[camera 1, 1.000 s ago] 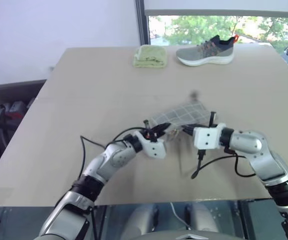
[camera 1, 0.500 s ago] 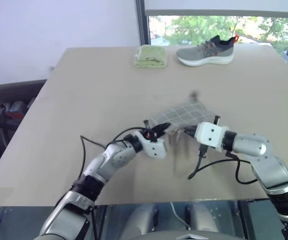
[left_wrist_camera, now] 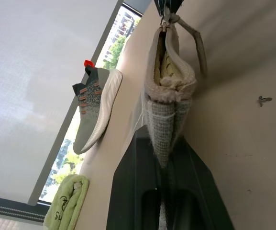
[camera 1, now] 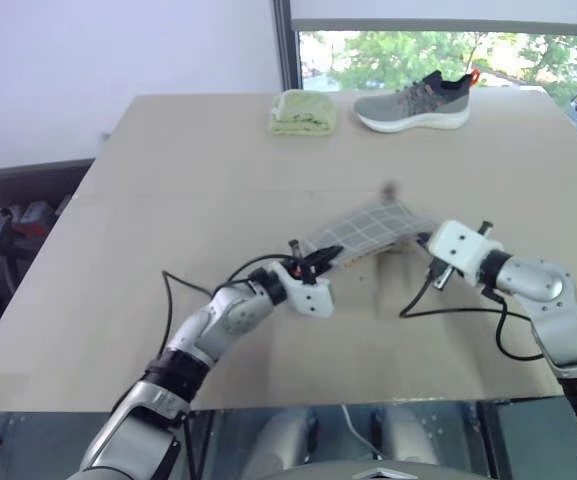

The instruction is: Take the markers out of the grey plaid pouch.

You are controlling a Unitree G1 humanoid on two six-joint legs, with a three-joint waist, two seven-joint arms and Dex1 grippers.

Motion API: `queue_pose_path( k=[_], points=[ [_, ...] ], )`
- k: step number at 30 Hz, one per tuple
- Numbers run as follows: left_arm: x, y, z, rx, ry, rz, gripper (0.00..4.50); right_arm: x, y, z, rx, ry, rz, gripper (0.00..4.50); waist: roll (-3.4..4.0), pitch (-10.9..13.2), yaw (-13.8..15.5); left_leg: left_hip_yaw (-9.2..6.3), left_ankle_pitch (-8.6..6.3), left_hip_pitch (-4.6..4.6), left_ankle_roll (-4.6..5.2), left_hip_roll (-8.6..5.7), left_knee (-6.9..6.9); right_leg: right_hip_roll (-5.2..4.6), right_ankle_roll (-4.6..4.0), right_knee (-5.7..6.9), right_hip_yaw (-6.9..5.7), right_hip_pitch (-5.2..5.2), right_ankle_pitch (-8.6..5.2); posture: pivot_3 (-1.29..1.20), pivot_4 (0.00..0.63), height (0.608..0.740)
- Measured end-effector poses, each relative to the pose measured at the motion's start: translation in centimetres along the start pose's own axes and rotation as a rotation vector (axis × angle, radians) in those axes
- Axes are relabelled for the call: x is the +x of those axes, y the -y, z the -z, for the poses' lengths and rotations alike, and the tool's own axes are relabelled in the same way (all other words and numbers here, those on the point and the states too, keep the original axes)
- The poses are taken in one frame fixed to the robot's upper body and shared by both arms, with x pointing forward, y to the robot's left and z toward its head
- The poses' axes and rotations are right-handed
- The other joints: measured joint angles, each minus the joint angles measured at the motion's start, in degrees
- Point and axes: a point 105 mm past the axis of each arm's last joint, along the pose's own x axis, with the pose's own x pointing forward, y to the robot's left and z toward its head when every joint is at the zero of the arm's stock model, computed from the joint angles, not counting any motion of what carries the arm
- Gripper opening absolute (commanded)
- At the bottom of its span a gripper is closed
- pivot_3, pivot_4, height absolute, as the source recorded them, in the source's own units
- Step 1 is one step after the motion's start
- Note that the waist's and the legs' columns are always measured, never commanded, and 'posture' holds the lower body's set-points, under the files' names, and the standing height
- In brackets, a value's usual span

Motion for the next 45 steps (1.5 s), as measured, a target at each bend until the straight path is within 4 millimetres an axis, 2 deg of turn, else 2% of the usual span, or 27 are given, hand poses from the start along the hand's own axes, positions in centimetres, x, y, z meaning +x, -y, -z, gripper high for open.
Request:
queue_pose_path(
  k=[2, 5, 19, 20, 22, 24, 27, 29, 33, 37, 41, 43, 44, 45],
  points=[
    [0.1, 0.0, -0.1, 0.002, 0.004, 0.004, 0.0, -0.4, 0.6, 1.6, 0.019, -0.055, 0.031, 0.03, 0.0, 0.0, 0.02, 0.01, 0.0, 0.0, 0.0, 0.0, 0.0, -0.01, 0.0, 0.0, 0.01, 0.0, 0.0, 0.0, 0.15, 0.74],
    [0.4, 0.2, -0.5, 0.007, 0.02, 0.014, 0.0, -0.4, 0.8, 2.1, 0.032, -0.074, 0.055, 0.03, 0.0, 0.0, -0.04, 0.03, 0.0, -0.02, 0.0, 0.0, 0.0, -0.01, 0.0, 0.0, 0.04, 0.02, 0.0, 0.0, 0.15, 0.74],
    [1.1, 0.4, -1.1, 0.013, 0.048, 0.028, 0.0, -0.6, 1.7, 2.8, 0.068, -0.115, 0.137, 0.03, -0.01, 0.01, -0.02, 0.03, 0.0, -0.07, 0.0, -0.01, 0.0, -0.01, 0.0, -0.04, 0.05, 0.0, 0.0, 0.0, 0.15, 0.74],
    [1.0, 0.4, -1.1, 0.012, 0.047, 0.026, 0.0, -0.8, 2.0, 3.3, 0.078, -0.137, 0.16, 0.03, -0.01, 0.01, 0.0, 0.03, 0.0, -0.07, 0.0, -0.01, 0.0, -0.01, 0.0, -0.04, 0.05, 0.0, 0.0, 0.0, 0.15, 0.74],
    [0.8, 0.4, -1.0, 0.006, 0.042, 0.02, 0.0, -2.3, 3.9, 5.8, 0.113, -0.237, 0.244, 0.03, -0.01, 0.01, 0.23, 0.04, 0.0, -0.08, 0.0, -0.07, 0.0, -0.05, 0.0, -0.04, 0.04, 0.0, 0.0, 0.0, 0.15, 0.74],
    [0.9, 0.5, -1.1, 0.009, 0.05, 0.023, 0.0, -2.5, 4.2, 5.7, 0.113, -0.233, 0.252, 0.03, -0.01, 0.01, -0.14, 0.07, 0.0, -0.04, 0.0, 0.01, -0.03, -0.01, 0.0, -0.04, 0.1, 0.0, 0.0, 0.0, 0.15, 0.74],
    [0.8, 0.4, -1.0, 0.006, 0.045, 0.02, 0.0, -2.5, 4.0, 5.9, 0.137, -0.23, 0.238, 0.98, -0.01, 0.01, -0.22, 0.17, 0.0, -0.01, 0.0, 0.1, -0.04, 0.04, 0.0, 0.0, 0.18, -0.02, 0.0, 0.0, 0.15, 0.74],
    [0.4, 0.4, -0.7, 0.001, 0.032, 0.014, 0.0, -3.1, 4.5, 6.6, 0.165, -0.257, 0.264, 1.97, -0.01, 0.01, -0.22, 0.22, 0.0, 0.01, 0.0, 0.1, -0.04, 0.06, 0.0, 0.01, 0.24, -0.02, 0.0, 0.0, 0.15, 0.74],
    [0.3, 0.3, -0.5, 0.003, 0.026, 0.013, 0.0, -3.1, 4.5, 6.5, 0.175, -0.25, 0.264, 3.84, -0.01, 0.01, -0.37, 0.36, -0.01, 0.09, 0.01, 0.17, -0.04, 0.07, -0.02, 0.08, 0.37, -0.02, 0.02, 0.0, 0.15, 0.74],
    [0.3, 0.3, -0.4, 0.003, 0.024, 0.013, 0.0, -2.2, 2.6, 5.0, 0.285, -0.156, 0.143, 3.84, -0.01, 0.01, -0.44, 0.38, -0.01, 0.1, 0.01, 0.21, -0.04, 0.09, -0.04, 0.1, 0.41, -0.02, 0.03, 0.0, 0.15, 0.74],
    [0.3, 0.3, -0.4, 0.003, 0.024, 0.013, 0.0, -2.1, 0.6, 2.3, 0.46, -0.032, -0.039, 3.84, -0.03, 0.02, -0.4, 0.37, -0.02, 0.09, 0.03, 0.21, -0.03, 0.09, -0.04, 0.09, 0.4, -0.02, 0.04, 0.0, 0.15, 0.74],
    [0.3, 0.3, -0.4, 0.002, 0.023, 0.013, 0.0, -2.3, 0.2, 0.8, 0.559, 0.036, -0.085, 3.32, -0.03, 0.02, -0.4, 0.36, -0.02, 0.09, 0.03, 0.23, -0.04, 0.05, -0.05, 0.09, 0.41, -0.02, 0.04, 0.0, 0.15, 0.74],
    [0.2, 0.3, -0.3, -0.004, 0.021, 0.013, 0.0, -2.2, -0.2, -0.8, 0.642, 0.109, -0.124, 2.95, -0.03, 0.02, -0.45, 0.37, -0.02, 0.1, 0.04, 0.26, -0.04, 0.02, -0.09, 0.09, 0.43, -0.03, 0.07, 0.0, 0.15, 0.74],
    [0.2, 0.3, -0.3, -0.005, 0.021, 0.013, 0.0, -2.1, -0.3, -1.3, 0.657, 0.129, -0.136, 2.49, -0.03, 0.02, -0.44, 0.37, -0.04, 0.1, 0.07, 0.27, -0.04, 0.02, -0.11, 0.09, 0.43, -0.03, 0.08, 0.0, 0.15, 0.74]
  ],
)
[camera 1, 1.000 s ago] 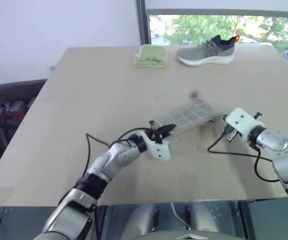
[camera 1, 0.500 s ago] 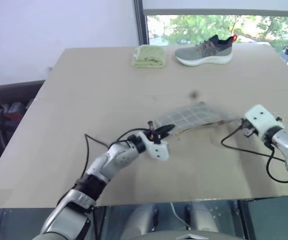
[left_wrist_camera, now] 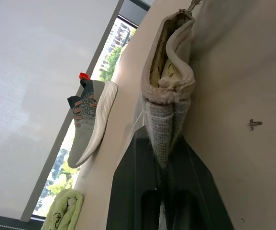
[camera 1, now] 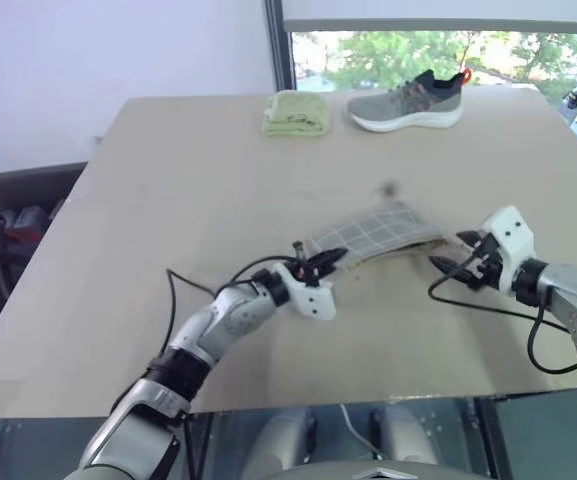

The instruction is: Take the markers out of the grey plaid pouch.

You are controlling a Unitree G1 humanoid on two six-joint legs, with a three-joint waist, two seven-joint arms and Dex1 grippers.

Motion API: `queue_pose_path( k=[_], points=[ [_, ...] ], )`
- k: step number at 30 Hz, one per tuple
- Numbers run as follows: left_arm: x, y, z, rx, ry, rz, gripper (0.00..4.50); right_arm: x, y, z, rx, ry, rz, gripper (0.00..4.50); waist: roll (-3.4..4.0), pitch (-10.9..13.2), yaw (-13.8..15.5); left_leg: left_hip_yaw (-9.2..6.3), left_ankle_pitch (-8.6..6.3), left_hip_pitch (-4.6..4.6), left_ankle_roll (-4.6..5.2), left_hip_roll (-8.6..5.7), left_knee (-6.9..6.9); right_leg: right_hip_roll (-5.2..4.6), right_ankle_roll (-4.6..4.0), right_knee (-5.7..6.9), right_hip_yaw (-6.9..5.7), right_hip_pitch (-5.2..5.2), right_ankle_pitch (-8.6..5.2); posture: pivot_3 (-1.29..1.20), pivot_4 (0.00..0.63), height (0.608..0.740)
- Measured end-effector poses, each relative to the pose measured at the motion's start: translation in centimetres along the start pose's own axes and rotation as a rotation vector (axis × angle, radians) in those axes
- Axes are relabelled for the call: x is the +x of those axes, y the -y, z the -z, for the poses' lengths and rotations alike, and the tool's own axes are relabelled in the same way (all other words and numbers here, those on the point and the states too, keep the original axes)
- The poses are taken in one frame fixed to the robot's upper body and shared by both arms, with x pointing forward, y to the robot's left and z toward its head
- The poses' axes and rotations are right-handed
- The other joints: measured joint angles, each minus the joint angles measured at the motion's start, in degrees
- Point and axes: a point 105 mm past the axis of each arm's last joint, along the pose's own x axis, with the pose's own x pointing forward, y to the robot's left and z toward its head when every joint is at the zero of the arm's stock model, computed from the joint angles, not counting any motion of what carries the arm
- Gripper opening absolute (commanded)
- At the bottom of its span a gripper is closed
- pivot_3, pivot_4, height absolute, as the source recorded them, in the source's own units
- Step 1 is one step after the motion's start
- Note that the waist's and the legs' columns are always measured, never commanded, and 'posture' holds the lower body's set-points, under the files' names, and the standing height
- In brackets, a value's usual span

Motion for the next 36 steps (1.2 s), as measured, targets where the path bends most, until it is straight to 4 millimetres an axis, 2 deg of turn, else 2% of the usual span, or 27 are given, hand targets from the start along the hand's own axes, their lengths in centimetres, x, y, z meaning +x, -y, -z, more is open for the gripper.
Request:
queue_pose_path(
  k=[3, 5, 6, 16, 25, 30, 34, 36],
  points=[
    [0.1, 0.0, -0.1, -0.011, 0.003, -0.004, 0.0, 0.6, -1.5, -1.4, 0.065, 0.059, -0.057, 1.1, -0.01, 0.0, 0.18, -0.01, -0.01, -0.01, 0.01, -0.01, 0.01, 0.0, 0.0, -0.01, -0.03, 0.0, 0.0, 0.0, 0.15, 0.74],
    [0.1, -0.1, -0.1, -0.014, 0.005, -0.005, 0.0, 0.7, -1.8, -1.4, 0.079, 0.056, -0.067, 0.2, -0.01, 0.0, 0.28, -0.01, 0.02, -0.06, -0.03, -0.02, 0.01, 0.0, 0.0, -0.02, -0.05, -0.03, 0.0, 0.0, 0.15, 0.74],
    [0.1, -0.1, -0.1, -0.019, 0.005, -0.006, 0.0, 0.7, -1.7, -1.3, 0.084, 0.053, -0.063, 0.06, -0.01, 0.0, 0.29, 0.0, 0.02, -0.09, -0.04, -0.03, 0.01, 0.0, 0.0, -0.02, -0.04, -0.07, 0.0, 0.0, 0.15, 0.74],
    [0.5, -0.3, 0.2, -0.066, -0.019, -0.001, 0.0, 1.4, -2.4, -0.5, 0.082, 0.018, -0.069, 0.06, -0.03, 0.01, 0.28, 0.0, 0.02, -0.1, -0.04, -0.04, 0.02, 0.04, 0.0, -0.01, -0.05, -0.07, 0.0, 0.0, 0.15, 0.74],
    [0.5, -0.7, -0.1, -0.078, -0.013, 0.004, 0.0, 2.8, -0.3, 0.5, 0.092, 0.01, 0.045, 0.06, -0.09, 0.06, 0.23, 0.02, 0.03, -0.18, -0.05, -0.04, 0.01, 0.05, 0.0, -0.02, -0.03, -0.19, 0.0, 0.0, 0.15, 0.74],
    [0.9, -1.1, -1.1, -0.127, 0.034, 0.0, 0.0, 4.4, 0.2, 0.1, 0.011, 0.007, 0.071, 0.06, -0.09, 0.06, 0.18, 0.06, 0.03, -0.43, -0.06, -0.04, 0.01, 0.05, 0.0, 0.0, 0.01, -0.46, 0.01, 0.0, 0.15, 0.74],
    [1.6, -1.7, -2.3, -0.221, 0.071, -0.003, 0.0, 5.4, -0.4, -0.3, -0.217, -0.029, 0.033, 1.28, -0.09, 0.05, 0.19, 0.05, 0.04, -0.73, -0.06, -0.06, 0.12, 0.07, 0.0, 0.0, -0.04, -0.71, 0.01, 0.0, 0.15, 0.74],
    [1.6, -1.7, -2.3, -0.288, 0.069, 0.013, 0.0, 5.5, -0.4, -0.2, -0.314, -0.053, 0.016, 2.35, -0.1, 0.06, 0.12, 0.06, 0.04, -0.76, -0.06, -0.07, 0.14, 0.08, 0.0, -0.02, -0.04, -0.72, 0.01, 0.0, 0.15, 0.74]
  ],
)
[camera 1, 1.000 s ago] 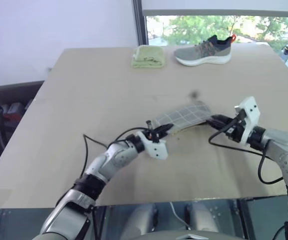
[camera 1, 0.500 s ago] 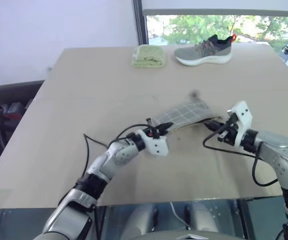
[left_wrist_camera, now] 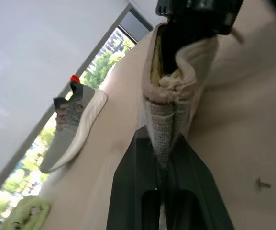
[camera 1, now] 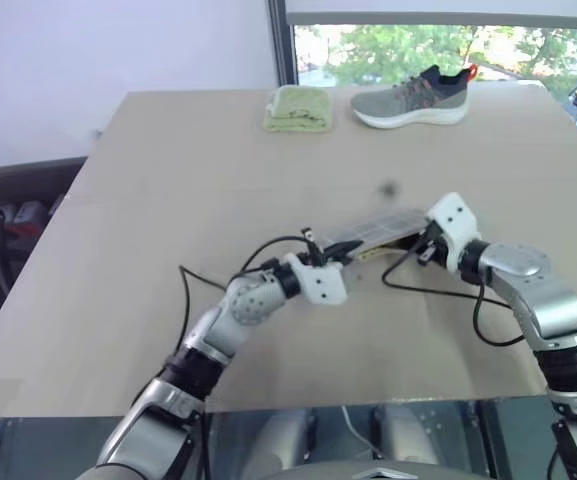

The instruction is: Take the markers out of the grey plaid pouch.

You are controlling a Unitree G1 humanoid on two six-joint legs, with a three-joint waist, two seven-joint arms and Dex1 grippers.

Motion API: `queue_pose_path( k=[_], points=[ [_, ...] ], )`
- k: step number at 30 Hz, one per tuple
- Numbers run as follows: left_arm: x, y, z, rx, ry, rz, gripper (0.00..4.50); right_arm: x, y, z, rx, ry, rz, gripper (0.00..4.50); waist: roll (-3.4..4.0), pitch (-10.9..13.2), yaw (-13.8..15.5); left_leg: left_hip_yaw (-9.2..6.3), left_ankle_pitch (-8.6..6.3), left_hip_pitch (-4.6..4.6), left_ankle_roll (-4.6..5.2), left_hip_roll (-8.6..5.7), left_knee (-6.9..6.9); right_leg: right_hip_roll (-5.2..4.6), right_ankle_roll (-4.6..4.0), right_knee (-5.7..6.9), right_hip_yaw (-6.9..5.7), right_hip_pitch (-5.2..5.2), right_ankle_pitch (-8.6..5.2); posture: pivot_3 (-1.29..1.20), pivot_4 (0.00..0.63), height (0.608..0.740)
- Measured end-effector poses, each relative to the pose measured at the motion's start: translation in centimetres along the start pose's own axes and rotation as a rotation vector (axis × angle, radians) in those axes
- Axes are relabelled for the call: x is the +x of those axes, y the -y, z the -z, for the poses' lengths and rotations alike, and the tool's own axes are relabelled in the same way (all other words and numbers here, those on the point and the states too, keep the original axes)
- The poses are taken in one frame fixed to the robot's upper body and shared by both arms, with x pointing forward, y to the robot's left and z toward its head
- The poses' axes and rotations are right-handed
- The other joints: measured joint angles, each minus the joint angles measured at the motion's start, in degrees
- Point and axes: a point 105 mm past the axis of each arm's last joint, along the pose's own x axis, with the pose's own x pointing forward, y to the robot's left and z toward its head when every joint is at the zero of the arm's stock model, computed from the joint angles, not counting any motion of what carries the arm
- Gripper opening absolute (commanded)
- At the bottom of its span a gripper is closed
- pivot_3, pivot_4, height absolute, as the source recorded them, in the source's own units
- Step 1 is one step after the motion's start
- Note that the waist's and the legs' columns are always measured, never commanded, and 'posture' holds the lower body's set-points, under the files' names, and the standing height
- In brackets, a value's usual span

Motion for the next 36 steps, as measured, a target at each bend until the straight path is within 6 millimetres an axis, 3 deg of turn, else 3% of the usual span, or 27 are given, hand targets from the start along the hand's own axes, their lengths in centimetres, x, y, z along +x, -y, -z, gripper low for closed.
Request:
queue_pose_path(
  k=[4, 5, 10, 13, 17, 20, 25, 27, 36],
  points=[
    [-0.2, 0.0, -0.3, -0.153, 0.016, 0.01, 0.0, 0.2, -0.1, -0.4, -0.164, -0.006, -0.032, 4.21, 0.0, 0.0, -0.19, 0.0, 0.0, 0.0, 0.0, 0.01, 0.0, 0.01, 0.0, -0.01, 0.01, 0.0, 0.0, 0.0, 0.15, 0.74],
    [-0.2, 0.0, -0.3, -0.19, 0.019, 0.016, 0.0, 0.2, -0.3, -0.7, -0.214, -0.003, -0.047, 4.37, -0.01, 0.01, -0.28, -0.01, 0.0, 0.0, 0.0, 0.02, 0.01, 0.05, 0.0, 0.0, 0.0, 0.0, 0.0, 0.0, 0.15, 0.74],
    [-0.1, -0.1, -0.2, -0.338, 0.016, 0.037, 0.0, 0.5, -1.4, -1.8, -0.417, -0.012, -0.155, 4.37, -0.01, 0.01, -0.65, -0.03, 0.0, 0.01, 0.0, 0.03, 0.08, 0.11, 0.0, 0.02, -0.01, 0.02, 0.0, 0.0, 0.15, 0.74],
    [0.0, 0.2, -0.2, -0.374, 0.018, 0.063, 0.0, 1.0, -1.9, -1.1, -0.473, -0.041, -0.188, 4.37, -0.01, 0.01, -0.73, -0.01, 0.0, 0.0, 0.0, 0.02, 0.11, 0.1, 0.0, 0.02, 0.0, 0.02, 0.0, 0.0, 0.15, 0.74],
    [0.2, 0.6, -0.2, -0.404, 0.016, 0.089, 0.0, 2.1, -1.0, 0.0, -0.531, -0.092, -0.159, 4.37, -0.02, 0.01, -0.94, -0.01, 0.0, 0.01, -0.01, 0.02, 0.17, 0.11, 0.0, 0.04, 0.01, 0.05, 0.0, 0.0, 0.15, 0.74],
    [0.2, 0.7, -0.3, -0.407, 0.018, 0.094, 0.0, 2.5, -0.6, 0.3, -0.581, -0.096, -0.154, 3.54, -0.05, -0.02, -1.13, -0.01, 0.0, 0.07, -0.01, 0.03, 0.18, 0.12, 0.0, 0.07, 0.01, 0.09, 0.0, 0.0, 0.15, 0.74],
    [0.1, 0.3, 0.0, -0.39, 0.004, 0.076, 0.0, 2.7, -0.7, 1.1, -0.59, -0.108, -0.158, 1.11, -0.08, -0.03, -1.02, -0.03, 0.0, 0.06, -0.01, 0.02, 0.3, 0.11, -0.01, 0.11, 0.0, 0.09, 0.0, 0.0, 0.15, 0.74],
    [0.1, 0.2, 0.2, -0.334, -0.01, 0.069, 0.0, 2.5, -0.7, 0.9, -0.599, -0.089, -0.152, 0.39, -0.09, -0.03, -0.95, -0.04, 0.0, 0.07, -0.01, 0.02, 0.3, 0.11, -0.01, 0.11, -0.01, 0.09, 0.0, 0.0, 0.15, 0.74],
    [0.0, 0.0, 1.5, -0.192, -0.067, 0.038, 0.0, 1.2, -1.7, 0.4, -0.527, 0.004, -0.152, 0.22, -0.15, -0.08, -0.44, -0.05, 0.0, 0.04, -0.01, 0.03, 0.3, 0.12, -0.01, 0.09, 0.0, 0.09, 0.0, 0.0, 0.15, 0.74]
  ],
)
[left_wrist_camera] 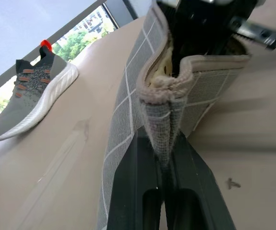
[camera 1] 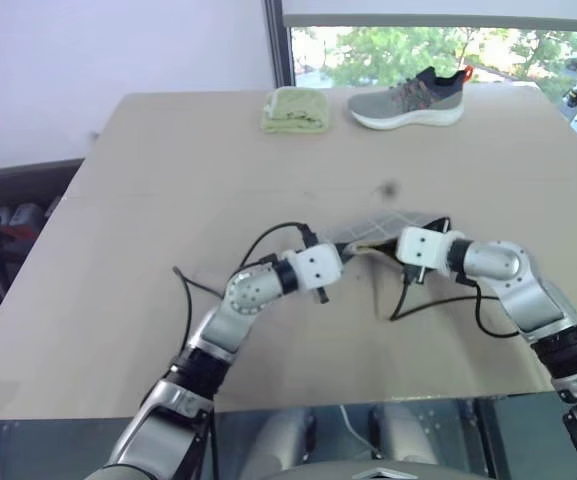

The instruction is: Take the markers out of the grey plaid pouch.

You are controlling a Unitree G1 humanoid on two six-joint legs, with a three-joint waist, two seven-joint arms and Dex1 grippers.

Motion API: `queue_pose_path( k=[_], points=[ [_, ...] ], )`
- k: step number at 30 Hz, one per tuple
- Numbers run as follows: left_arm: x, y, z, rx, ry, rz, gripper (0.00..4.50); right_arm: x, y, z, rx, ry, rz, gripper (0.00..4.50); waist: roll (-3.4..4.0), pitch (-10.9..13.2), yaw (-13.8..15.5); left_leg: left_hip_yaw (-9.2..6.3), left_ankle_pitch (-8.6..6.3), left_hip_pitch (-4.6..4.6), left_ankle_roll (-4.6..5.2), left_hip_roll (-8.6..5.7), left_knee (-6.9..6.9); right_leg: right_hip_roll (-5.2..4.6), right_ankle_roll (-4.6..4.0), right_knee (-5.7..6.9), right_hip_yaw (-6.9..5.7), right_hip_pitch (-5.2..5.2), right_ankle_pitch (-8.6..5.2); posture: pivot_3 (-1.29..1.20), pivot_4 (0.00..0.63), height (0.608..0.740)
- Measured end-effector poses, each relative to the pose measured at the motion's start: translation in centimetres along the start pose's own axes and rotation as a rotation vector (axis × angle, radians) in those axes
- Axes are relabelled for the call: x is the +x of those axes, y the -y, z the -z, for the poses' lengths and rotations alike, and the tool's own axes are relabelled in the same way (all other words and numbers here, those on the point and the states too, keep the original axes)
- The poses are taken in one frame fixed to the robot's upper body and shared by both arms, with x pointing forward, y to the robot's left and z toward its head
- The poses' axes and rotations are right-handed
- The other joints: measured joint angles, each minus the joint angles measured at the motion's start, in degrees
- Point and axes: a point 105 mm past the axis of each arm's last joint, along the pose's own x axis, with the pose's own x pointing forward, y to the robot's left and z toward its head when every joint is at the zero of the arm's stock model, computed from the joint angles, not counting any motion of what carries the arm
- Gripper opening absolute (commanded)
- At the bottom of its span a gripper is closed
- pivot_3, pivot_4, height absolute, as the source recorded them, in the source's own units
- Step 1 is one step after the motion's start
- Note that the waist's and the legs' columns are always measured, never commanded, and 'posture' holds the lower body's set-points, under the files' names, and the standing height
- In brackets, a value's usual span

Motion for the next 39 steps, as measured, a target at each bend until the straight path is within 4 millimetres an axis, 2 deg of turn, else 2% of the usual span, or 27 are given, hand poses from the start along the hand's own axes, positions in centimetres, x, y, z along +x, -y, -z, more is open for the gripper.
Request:
queue_pose_path(
  k=[2, 4, 6, 10, 13, 18, 19, 21, 23, 25, 27, 30, 31, 35, 36, 39],
  points=[
    [0.0, -0.1, 0.2, 0.011, -0.012, -0.004, 0.0, -0.2, -0.2, -0.4, 0.018, 0.026, 0.0, 0.22, 0.0, 0.0, -0.01, 0.01, 0.0, -0.02, 0.0, 0.0, 0.0, 0.0, 0.0, 0.02, 0.01, -0.01, 0.0, 0.0, 0.15, 0.74],
    [-0.6, -0.4, 1.6, 0.059, -0.07, -0.011, 0.0, -2.0, 0.7, -1.9, 0.125, 0.115, 0.034, 0.22, 0.0, 0.0, -0.14, 0.02, 0.0, -0.02, 0.0, 0.0, 0.0, 0.0, 0.0, 0.04, 0.04, -0.01, 0.0, 0.0, 0.15, 0.74],
    [-0.8, -0.5, 1.9, 0.066, -0.079, -0.014, 0.0, -2.6, 1.0, -2.2, 0.179, 0.135, 0.037, 0.22, 0.0, 0.0, -0.15, 0.0, 0.0, -0.02, 0.0, 0.0, 0.0, 0.0, 0.0, 0.04, 0.02, -0.01, 0.0, 0.0, 0.15, 0.74],
    [-0.8, -0.3, 2.7, 0.071, -0.108, -0.002, 0.0, -3.8, 1.2, -3.8, 0.393, 0.246, 0.022, 0.22, -0.01, 0.01, -0.12, 0.0, 0.0, -0.04, 0.01, 0.01, 0.0, -0.1, 0.0, 0.05, 0.02, -0.01, 0.0, 0.0, 0.15, 0.74],
    [-0.4, -0.7, 2.6, 0.087, -0.104, 0.0, 0.0, -4.8, 0.5, -5.1, 0.492, 0.304, -0.052, 0.22, -0.02, 0.02, 0.12, -0.01, -0.01, -0.06, 0.01, 0.0, 0.0, -0.15, 0.0, 0.04, -0.01, -0.01, 0.0, 0.0, 0.15, 0.74],
    [-0.4, -1.0, 2.9, 0.081, -0.115, -0.011, 0.0, -6.0, 0.3, -5.1, 0.565, 0.286, -0.091, 0.22, -0.02, 0.02, 0.51, 0.0, -0.01, -0.07, 0.02, 0.0, 0.01, -0.16, 0.0, 0.04, 0.0, -0.03, 0.0, 0.0, 0.15, 0.74],
    [-0.4, -1.1, 2.9, 0.08, -0.115, -0.012, 0.0, -6.3, 0.2, -4.7, 0.56, 0.261, -0.101, 0.22, -0.02, 0.02, 0.55, 0.01, -0.01, -0.07, 0.02, -0.01, 0.0, -0.15, 0.0, 0.04, 0.0, -0.03, 0.0, 0.0, 0.15, 0.74],
    [-0.6, -1.4, 3.1, 0.071, -0.123, -0.029, 0.0, -7.6, -0.5, -2.5, 0.497, 0.101, -0.136, 0.22, -0.04, 0.03, 0.92, -0.04, -0.01, -0.13, 0.02, -0.03, 0.01, -0.15, 0.0, -0.01, -0.11, -0.03, 0.0, 0.0, 0.15, 0.74],
    [-1.0, -1.9, 3.5, 0.058, -0.14, -0.057, 0.0, -8.5, -0.8, 0.6, 0.427, -0.076, -0.13, 0.22, -0.06, 0.04, 0.77, -0.01, -0.02, -0.16, 0.03, -0.03, 0.09, -0.15, 0.01, -0.03, -0.1, -0.02, 0.0, 0.0, 0.15, 0.74],
    [-1.1, -2.2, 3.5, 0.051, -0.14, -0.075, 0.0, -8.8, -0.5, 3.1, 0.408, -0.175, -0.079, 0.22, -0.08, 0.05, 0.53, 0.04, -0.02, -0.14, 0.03, -0.01, 0.14, -0.19, 0.01, 0.05, -0.02, -0.03, 0.0, 0.0, 0.15, 0.74],
    [-1.0, -2.1, 3.5, 0.046, -0.139, -0.075, 0.0, -9.1, 0.0, 4.7, 0.392, -0.233, -0.031, 0.22, -0.08, 0.05, 0.48, 0.07, -0.01, -0.14, 0.02, 0.01, 0.14, -0.2, 0.01, 0.15, 0.02, -0.06, 0.0, 0.0, 0.15, 0.74],
    [-1.0, -2.1, 3.6, 0.039, -0.145, -0.078, 0.0, -10.2, 1.8, 7.0, 0.342, -0.33, 0.065, 0.22, -0.08, 0.05, 0.59, 0.07, -0.01, -0.14, 0.02, 0.01, 0.19, -0.17, 0.01, 0.21, 0.02, -0.07, 0.0, 0.0, 0.15, 0.74],
    [-1.1, -2.0, 3.6, 0.036, -0.147, -0.079, 0.0, -10.5, 2.3, 7.4, 0.322, -0.353, 0.084, 1.2, -0.08, 0.05, 0.62, 0.08, -0.01, -0.14, 0.02, 0.0, 0.2, -0.17, 0.01, 0.21, 0.02, -0.07, 0.0, 0.0, 0.15, 0.74],
    [-1.5, -1.8, 3.7, 0.024, -0.151, -0.086, 0.0, -12.5, 3.9, 9.7, 0.253, -0.482, 0.163, 3.05, -0.08, 0.06, 0.65, 0.09, -0.01, -0.14, 0.02, 0.0, 0.2, -0.18, 0.01, 0.18, 0.04, -0.07, 0.0, 0.0, 0.15, 0.74],
    [-1.6, -1.8, 3.8, 0.02, -0.155, -0.089, 0.0, -12.4, 4.0, 9.6, 0.251, -0.472, 0.166, 3.4, -0.08, 0.05, 0.62, 0.09, -0.02, -0.14, 0.02, 0.01, 0.2, -0.19, 0.01, 0.19, 0.04, -0.07, 0.0, 0.0, 0.15, 0.74],
    [-1.7, -1.9, 3.8, 0.003, -0.154, -0.097, 0.0, -10.7, 4.0, 8.1, 0.331, -0.351, 0.185, 3.4, -0.1, 0.06, 0.27, 0.11, -0.02, -0.13, 0.02, 0.06, 0.24, -0.17, 0.01, 0.26, 0.09, -0.07, 0.0, 0.0, 0.15, 0.74]
  ],
)
